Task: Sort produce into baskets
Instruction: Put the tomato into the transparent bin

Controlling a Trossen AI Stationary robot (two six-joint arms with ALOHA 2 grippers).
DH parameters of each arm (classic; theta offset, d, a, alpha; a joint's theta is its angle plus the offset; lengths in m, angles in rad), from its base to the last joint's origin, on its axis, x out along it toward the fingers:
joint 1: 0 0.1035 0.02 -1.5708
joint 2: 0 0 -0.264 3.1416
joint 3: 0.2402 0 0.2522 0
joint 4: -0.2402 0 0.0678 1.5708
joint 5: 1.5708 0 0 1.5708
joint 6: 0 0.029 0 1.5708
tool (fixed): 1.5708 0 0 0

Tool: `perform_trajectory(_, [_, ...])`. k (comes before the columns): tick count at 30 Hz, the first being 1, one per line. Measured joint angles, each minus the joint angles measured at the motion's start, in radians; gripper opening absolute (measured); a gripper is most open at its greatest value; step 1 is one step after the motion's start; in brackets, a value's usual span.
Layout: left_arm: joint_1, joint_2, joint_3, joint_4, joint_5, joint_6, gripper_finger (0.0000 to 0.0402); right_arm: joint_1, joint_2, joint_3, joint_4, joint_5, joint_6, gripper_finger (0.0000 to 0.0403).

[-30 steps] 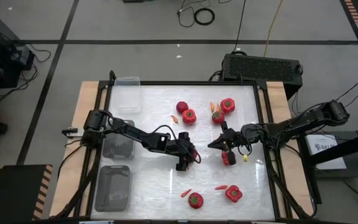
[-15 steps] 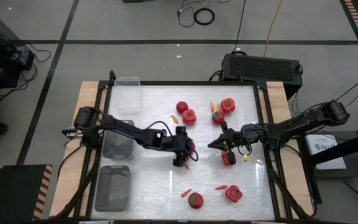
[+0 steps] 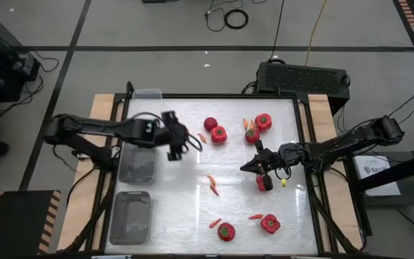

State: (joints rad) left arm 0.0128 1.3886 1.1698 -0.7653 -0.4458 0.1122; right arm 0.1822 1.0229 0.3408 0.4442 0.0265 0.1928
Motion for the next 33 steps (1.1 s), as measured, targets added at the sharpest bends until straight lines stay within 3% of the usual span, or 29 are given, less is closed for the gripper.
perform_trajectory(5, [0.175,-0.075,-0.025,-0.08,0.021,0.035,0.0302,0.0,0.0,0.0,0.001,0.004,-0.001,0.0])
perform_trajectory(9, [0.393,-0.086,-0.066,-0.098,0.187,0.121,0.0302,0.0,0.0,-0.001,0.011,0.006,-0.002,0.0])
perform_trajectory(12, [0.577,-0.077,-0.098,-0.103,0.218,0.154,0.0302,0.0,0.0,-0.001,0.019,0.006,0.001,0.0])
perform_trajectory(18, [0.846,-0.043,-0.127,-0.094,0.254,0.076,0.0302,0.0,0.0,-0.001,0.019,0.006,0.0,0.0])
perform_trajectory(26, [0.944,-0.039,-0.146,-0.09,0.311,0.024,0.0308,0.0,0.0,-0.001,0.016,0.007,-0.024,0.0])
perform_trajectory(33, [0.943,-0.039,-0.146,-0.068,0.294,0.024,0.0351,0.0,0.0,-0.001,0.016,0.007,-0.023,0.0])
